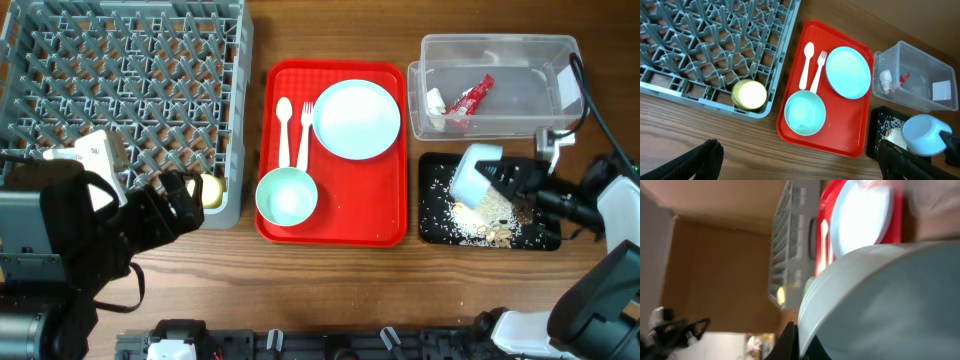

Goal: Sort waste into correct bins and load items into the dishwasher rack
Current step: 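Tip the blue bowl over the black tray to dump scraps, then return the empty blue bowl to the red tray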

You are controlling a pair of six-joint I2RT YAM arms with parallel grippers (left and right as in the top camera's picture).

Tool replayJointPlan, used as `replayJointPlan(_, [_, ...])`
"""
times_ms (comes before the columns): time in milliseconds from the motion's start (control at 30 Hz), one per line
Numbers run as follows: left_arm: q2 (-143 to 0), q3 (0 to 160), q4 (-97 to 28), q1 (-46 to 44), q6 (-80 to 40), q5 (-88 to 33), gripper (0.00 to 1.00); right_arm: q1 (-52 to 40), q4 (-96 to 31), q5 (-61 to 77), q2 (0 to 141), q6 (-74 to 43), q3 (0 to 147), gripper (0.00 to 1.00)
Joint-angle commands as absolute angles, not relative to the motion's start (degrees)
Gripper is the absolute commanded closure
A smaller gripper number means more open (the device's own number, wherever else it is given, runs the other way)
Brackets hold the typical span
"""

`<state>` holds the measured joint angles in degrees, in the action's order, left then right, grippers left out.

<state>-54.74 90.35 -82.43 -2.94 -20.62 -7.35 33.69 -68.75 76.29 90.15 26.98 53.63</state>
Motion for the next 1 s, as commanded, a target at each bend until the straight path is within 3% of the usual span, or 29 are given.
replayJointPlan(0, [-54.52, 90.83, -82.35, -2.72, -19.75, -6.98, 0.00, 33.30, -64.49, 73.73, 87.59, 22.44, 53.67, 0.96])
replayJointPlan(33, [-54.52, 90.83, -82.37, -2.72, -19.73, -6.98, 0.00, 33.12, -66.00, 75.94, 87.70, 20.49, 53.69, 0.96])
replayJointPlan(67, [-54.54, 90.83, -82.35, -2.72, -19.73, -6.98, 0.00, 32.51, -70.04, 79.85, 87.02, 30.76, 53.82, 0.96])
replayJointPlan(100, [-54.52, 90.83, -82.37, -2.72, -19.73, -6.98, 0.00, 31.99, -68.95, 76.47, 86.48, 32.01, 54.04, 0.96])
replayJointPlan(167, [-54.52, 90.83, -82.35, -2.72, -19.73, -6.98, 0.00, 31.31, -64.79, 69.36, 86.37, 19.25, 54.06, 0.96])
replayJointPlan(267, [-54.52, 90.83, -82.35, -2.72, -19.73, -6.98, 0.00, 28.36, -71.88, 69.23, 83.88, 27.09, 56.21, 0.95])
replayJointPlan(333, [-54.52, 90.83, -82.35, -2.72, -19.73, -6.98, 0.00, 24.23, -71.99, 65.56, 80.55, 24.49, 58.48, 0.95])
replayJointPlan(533, [-54.52, 90.83, -82.35, -2.72, -19.73, -6.98, 0.00, -5.52, -62.89, 30.65, 70.50, -2.11, 62.30, 0.96])
replayJointPlan(633, [-54.52, 90.83, -82.37, -2.72, -19.73, -6.98, 0.00, -24.16, -56.69, 13.39, 72.77, -19.79, 62.24, 0.96])
replayJointPlan(733, [-54.52, 90.83, -82.37, -2.72, -19.73, -6.98, 0.00, -35.51, -49.95, 3.11, 78.96, -29.15, 62.24, 0.96])
replayJointPlan(900, [-54.52, 90.83, -82.37, -2.72, -19.73, -6.98, 0.00, -39.29, -41.78, -2.00, 91.72, -32.99, 62.24, 0.95])
replayJointPlan(933, [-54.52, 90.83, -82.35, -2.72, -19.73, -6.98, 0.00, -39.31, -40.93, -1.63, 92.58, -31.88, 62.24, 0.92])
replayJointPlan(967, [-54.52, 90.83, -82.37, -2.72, -19.73, -6.98, 0.00, -39.44, -39.00, 2.57, 93.38, -27.68, 62.26, 0.79])
